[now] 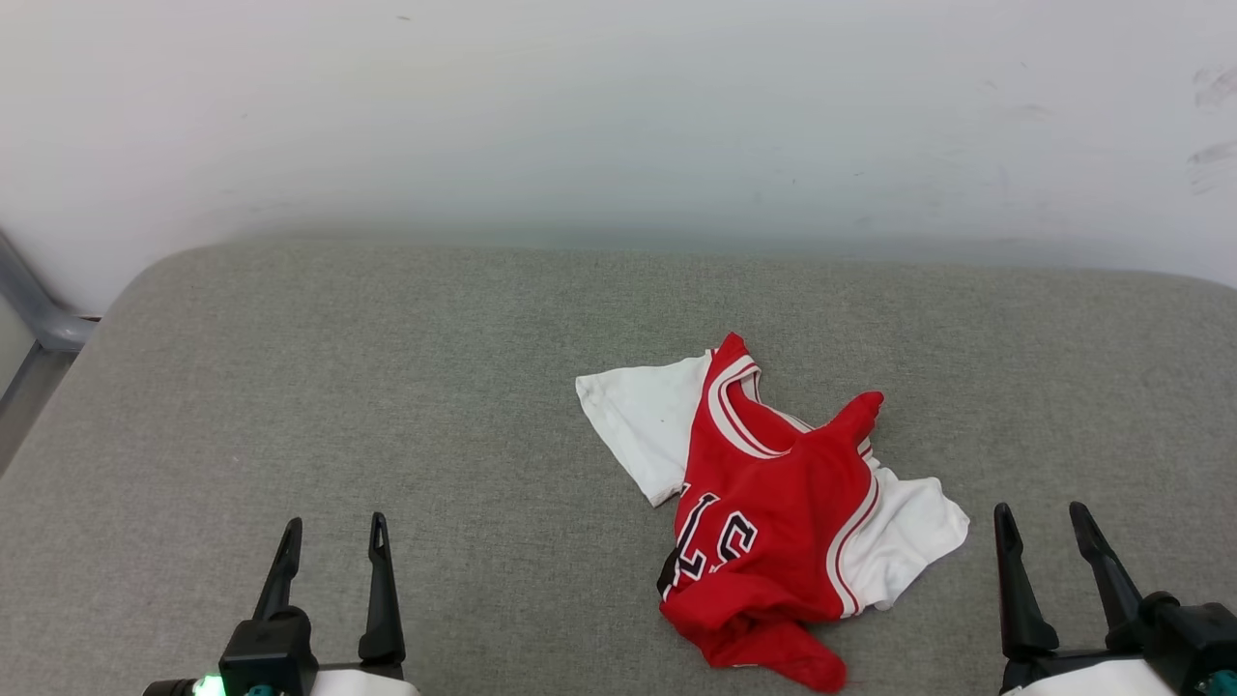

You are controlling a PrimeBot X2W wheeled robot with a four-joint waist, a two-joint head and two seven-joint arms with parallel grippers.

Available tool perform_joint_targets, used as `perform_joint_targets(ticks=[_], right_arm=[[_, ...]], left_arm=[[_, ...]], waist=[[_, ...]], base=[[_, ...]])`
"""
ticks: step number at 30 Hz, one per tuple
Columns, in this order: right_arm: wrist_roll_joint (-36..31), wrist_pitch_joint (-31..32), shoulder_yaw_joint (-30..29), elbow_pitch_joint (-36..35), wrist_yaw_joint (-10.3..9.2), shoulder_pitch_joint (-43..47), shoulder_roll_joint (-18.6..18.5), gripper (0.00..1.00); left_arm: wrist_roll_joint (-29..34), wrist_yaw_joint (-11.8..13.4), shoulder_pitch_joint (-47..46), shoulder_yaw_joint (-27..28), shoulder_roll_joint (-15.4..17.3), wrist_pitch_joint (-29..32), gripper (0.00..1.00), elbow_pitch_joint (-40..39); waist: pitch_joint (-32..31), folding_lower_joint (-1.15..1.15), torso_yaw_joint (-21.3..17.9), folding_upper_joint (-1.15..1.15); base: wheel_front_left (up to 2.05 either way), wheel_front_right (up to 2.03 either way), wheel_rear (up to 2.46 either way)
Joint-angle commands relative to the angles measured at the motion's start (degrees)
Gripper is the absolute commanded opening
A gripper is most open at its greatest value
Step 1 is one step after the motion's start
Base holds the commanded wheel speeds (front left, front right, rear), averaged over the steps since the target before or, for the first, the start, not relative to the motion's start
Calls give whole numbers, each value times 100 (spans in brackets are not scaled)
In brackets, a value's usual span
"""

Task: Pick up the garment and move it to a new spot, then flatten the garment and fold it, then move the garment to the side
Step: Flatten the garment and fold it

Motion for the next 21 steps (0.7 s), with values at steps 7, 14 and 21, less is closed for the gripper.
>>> perform_joint_targets(ticks=[7, 14, 21], right_arm=[[15, -14, 15, -4, -4, 19, 14, 100], [-32, -14, 64, -56, -4, -98, 14, 100], [-111, -14, 141, -159, -4, -295, 14, 100]], left_arm=[[82, -140, -3, 116, -66, -15, 100, 49], [75, -576, -689, 175, 85, -15, 100, 299], [1, -1118, -2060, 172, 479, -14, 100, 721]], waist=[[3, 0, -16, 0], [97, 0, -88, 0], [405, 0, -329, 0]], base=[[0, 0, 0], [0, 0, 0], [0, 0, 0]])
